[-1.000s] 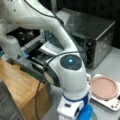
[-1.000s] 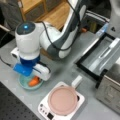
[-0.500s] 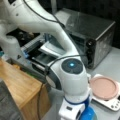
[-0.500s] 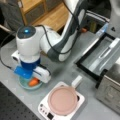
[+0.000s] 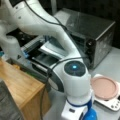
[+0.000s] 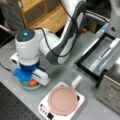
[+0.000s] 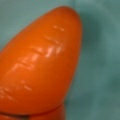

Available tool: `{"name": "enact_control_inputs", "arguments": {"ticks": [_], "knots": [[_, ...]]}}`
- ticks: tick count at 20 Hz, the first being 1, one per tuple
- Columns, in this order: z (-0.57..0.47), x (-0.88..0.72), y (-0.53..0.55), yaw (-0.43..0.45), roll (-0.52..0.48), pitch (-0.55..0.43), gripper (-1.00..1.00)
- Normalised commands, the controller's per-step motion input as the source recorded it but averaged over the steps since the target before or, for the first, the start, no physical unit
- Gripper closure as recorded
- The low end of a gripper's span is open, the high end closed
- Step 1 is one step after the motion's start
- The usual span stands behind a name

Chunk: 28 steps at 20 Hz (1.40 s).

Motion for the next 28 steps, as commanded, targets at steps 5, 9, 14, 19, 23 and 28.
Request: {"name": "enact_control_inputs", "arguments": {"ticks": [5, 9, 14, 19, 23, 28], "knots": [[-0.42, 0.44, -0.11, 0.028, 0.248, 0.093, 1.00], [-0.63, 0.50, -0.09, 0.009, 0.246, 0.134, 1.00], [-0.73, 0.57, -0.09, 0.036, 0.189, 0.118, 1.00], [-0.60, 0.72, -0.15, 0.052, 0.169, 0.185, 1.00], [-0.57, 0.82, -0.19, 0.049, 0.150, 0.223, 1.00], [-0.48, 0.81, -0.21, 0.030, 0.125, 0.249, 1.00]]}}
